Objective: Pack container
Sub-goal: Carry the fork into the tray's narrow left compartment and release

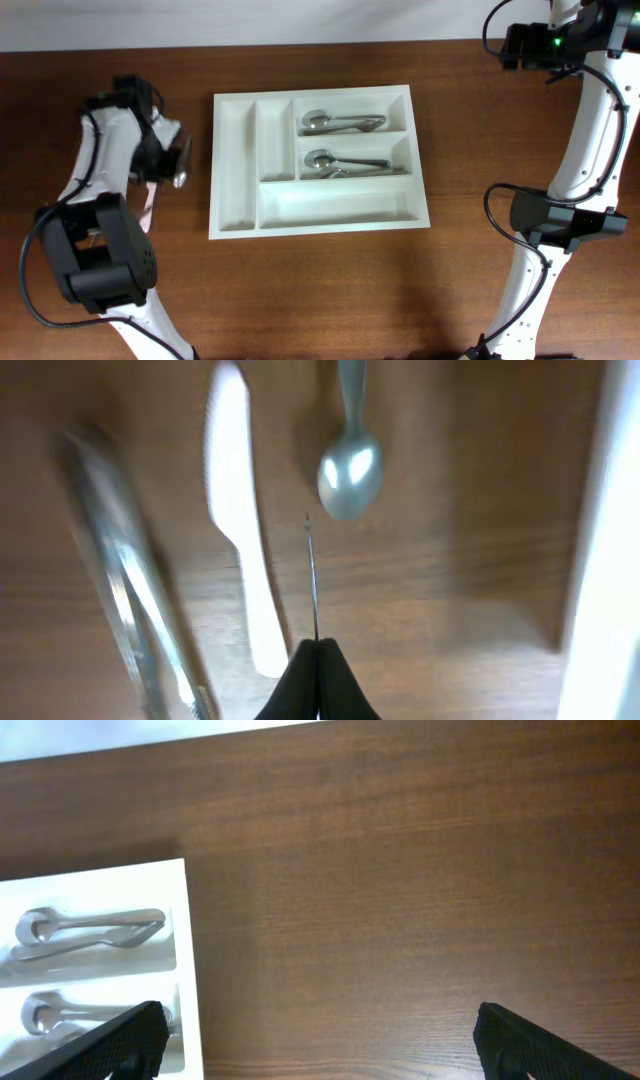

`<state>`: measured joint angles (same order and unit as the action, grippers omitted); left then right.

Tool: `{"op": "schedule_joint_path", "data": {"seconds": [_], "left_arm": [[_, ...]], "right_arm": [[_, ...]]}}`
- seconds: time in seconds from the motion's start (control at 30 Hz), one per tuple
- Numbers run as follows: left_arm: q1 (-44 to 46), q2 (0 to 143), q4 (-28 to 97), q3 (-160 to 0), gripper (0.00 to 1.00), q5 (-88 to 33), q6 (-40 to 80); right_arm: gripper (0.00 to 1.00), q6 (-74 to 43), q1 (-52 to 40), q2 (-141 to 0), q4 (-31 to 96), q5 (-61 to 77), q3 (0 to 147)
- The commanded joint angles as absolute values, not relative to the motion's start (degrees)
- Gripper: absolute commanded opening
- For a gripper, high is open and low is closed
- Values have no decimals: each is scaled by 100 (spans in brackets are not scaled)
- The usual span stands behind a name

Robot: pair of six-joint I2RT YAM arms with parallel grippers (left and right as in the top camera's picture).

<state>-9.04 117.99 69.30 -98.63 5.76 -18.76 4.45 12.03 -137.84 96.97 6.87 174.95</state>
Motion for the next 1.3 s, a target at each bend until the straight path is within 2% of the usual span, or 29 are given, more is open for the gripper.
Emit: {"op": "schedule_joint_path", "data": {"seconds": [0.0, 0.17, 0.3, 0.57, 0.73, 0.87, 1.2, 1.23, 1.27], "left_arm": [[-714, 11795, 7306, -10805, 2, -770, -1559], [-325, 11795, 7155, -11345, 2, -2250, -749], [248, 11797, 6676, -11351, 2, -2526, -537], [1175, 11830, 5861, -11351, 2, -1313, 543], [1452, 11944, 5616, -11351, 2, -484, 1048], [1457, 12221, 5465, -11351, 2, -425, 1409], [1459, 13067, 5229, -11351, 2, -469, 1406], [1459, 13120, 5227, -11351, 2, -471, 1406], [1459, 13124, 5227, -11351, 17, -471, 1406]], "right_arm": [[99, 399, 1240, -13729, 9719, 681, 17502], [99, 399, 1240, -13729, 9719, 681, 17502], [99, 399, 1240, -13729, 9719, 681, 17502], [99, 399, 1240, -13729, 9719, 681, 17502], [99, 399, 1240, -13729, 9719, 681, 17502], [99, 399, 1240, -13729, 9719, 681, 17502], [99, 399, 1240, -13729, 9719, 681, 17502], [98, 399, 1240, -13729, 9719, 681, 17502], [99, 399, 1240, -13729, 9719, 681, 17502]]}}
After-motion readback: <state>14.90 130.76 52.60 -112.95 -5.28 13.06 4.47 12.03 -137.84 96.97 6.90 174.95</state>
